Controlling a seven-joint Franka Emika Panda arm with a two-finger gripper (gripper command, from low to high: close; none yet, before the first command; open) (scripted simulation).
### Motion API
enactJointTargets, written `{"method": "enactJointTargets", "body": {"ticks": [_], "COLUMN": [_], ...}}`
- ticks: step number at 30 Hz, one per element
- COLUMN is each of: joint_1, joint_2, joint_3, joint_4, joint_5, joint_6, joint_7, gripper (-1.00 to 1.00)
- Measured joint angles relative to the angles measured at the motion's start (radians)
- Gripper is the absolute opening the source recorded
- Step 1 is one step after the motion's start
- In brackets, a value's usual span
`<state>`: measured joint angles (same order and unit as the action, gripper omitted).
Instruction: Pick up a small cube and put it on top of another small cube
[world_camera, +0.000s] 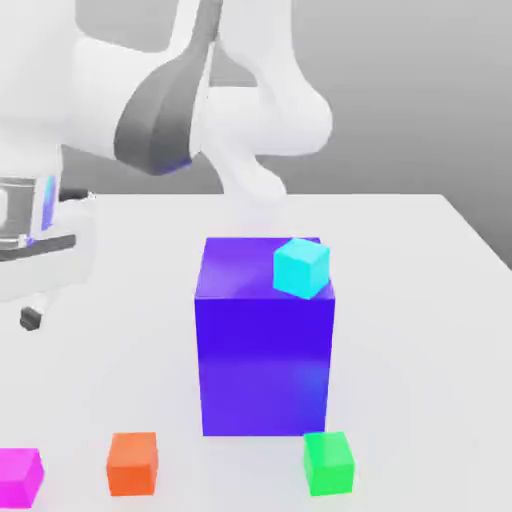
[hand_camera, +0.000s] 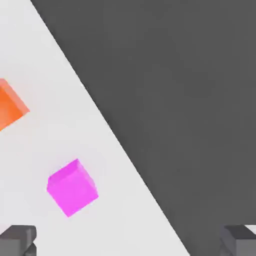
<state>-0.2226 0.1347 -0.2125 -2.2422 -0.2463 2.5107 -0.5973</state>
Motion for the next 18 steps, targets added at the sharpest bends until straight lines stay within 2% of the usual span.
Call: {"method": "enactJointTargets", "body": {"ticks": [6,10,14,15,18], "joint_1": [-0.127,-0.246,-0.291,-0.293,-0.293], "joint_2": [0.153,0.239,0.379,0.405,0.405], "joint_3": [0.059,0.140,0.177,0.180,0.180], "joint_4": [0.002,0.006,0.034,0.040,0.040], "joint_5": [0.152,0.260,0.287,0.288,0.288], "joint_6": [0.069,0.109,0.212,0.232,0.231], "joint_7": [-0.421,-0.706,-0.772,-0.775,-0.775], "gripper": [0.00,0.00,0.00,-1.00,-1.00]}}
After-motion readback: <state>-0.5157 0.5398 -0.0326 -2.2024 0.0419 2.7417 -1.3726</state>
